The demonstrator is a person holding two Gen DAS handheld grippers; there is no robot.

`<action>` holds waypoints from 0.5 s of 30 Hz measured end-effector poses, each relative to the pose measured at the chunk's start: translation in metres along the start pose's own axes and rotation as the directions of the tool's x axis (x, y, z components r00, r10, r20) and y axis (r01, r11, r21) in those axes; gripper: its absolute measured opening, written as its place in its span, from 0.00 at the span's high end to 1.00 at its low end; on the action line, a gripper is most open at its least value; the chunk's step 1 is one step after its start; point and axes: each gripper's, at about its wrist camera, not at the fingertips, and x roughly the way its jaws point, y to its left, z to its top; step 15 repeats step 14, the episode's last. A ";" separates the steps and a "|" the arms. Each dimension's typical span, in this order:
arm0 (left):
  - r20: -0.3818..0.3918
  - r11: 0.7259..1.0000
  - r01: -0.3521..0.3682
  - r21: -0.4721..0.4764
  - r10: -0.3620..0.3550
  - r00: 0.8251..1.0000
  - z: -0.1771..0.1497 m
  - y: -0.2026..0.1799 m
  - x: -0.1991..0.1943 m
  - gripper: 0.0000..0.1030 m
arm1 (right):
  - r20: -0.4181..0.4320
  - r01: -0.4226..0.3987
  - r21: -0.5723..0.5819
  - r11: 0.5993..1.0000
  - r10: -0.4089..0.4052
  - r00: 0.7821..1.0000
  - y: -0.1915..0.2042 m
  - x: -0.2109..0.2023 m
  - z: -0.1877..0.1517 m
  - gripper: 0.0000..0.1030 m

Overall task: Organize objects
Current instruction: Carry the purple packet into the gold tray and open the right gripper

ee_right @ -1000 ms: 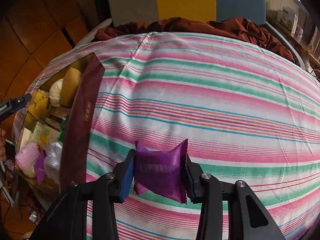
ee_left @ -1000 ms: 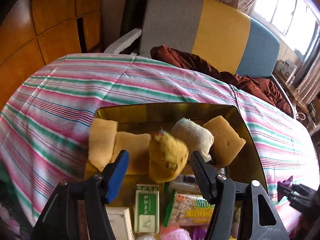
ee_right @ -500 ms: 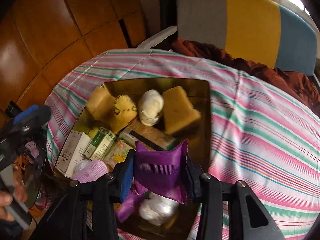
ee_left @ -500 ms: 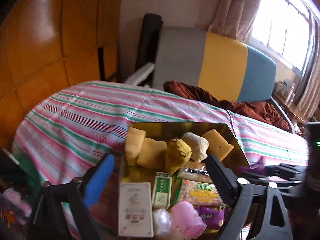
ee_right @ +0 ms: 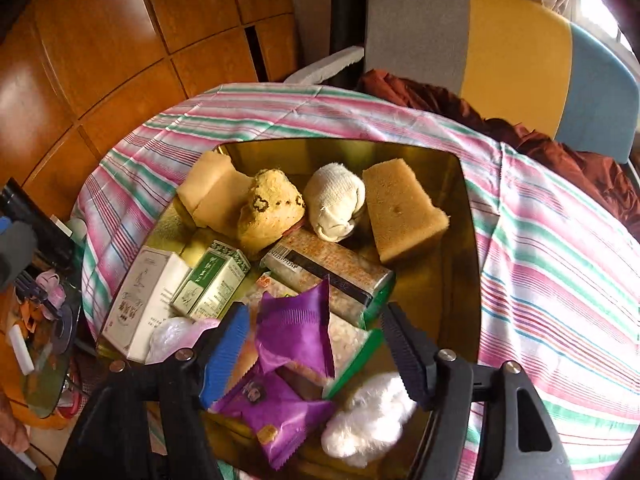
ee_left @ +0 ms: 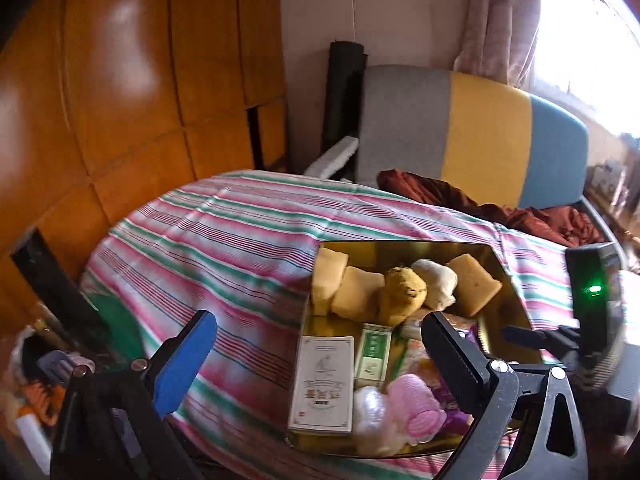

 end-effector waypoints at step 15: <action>0.039 0.999 0.026 -0.032 -0.025 0.999 -0.015 -0.005 -0.018 0.00 | 0.099 0.104 0.039 0.994 -0.107 0.989 -0.003 -0.043 -0.036 0.32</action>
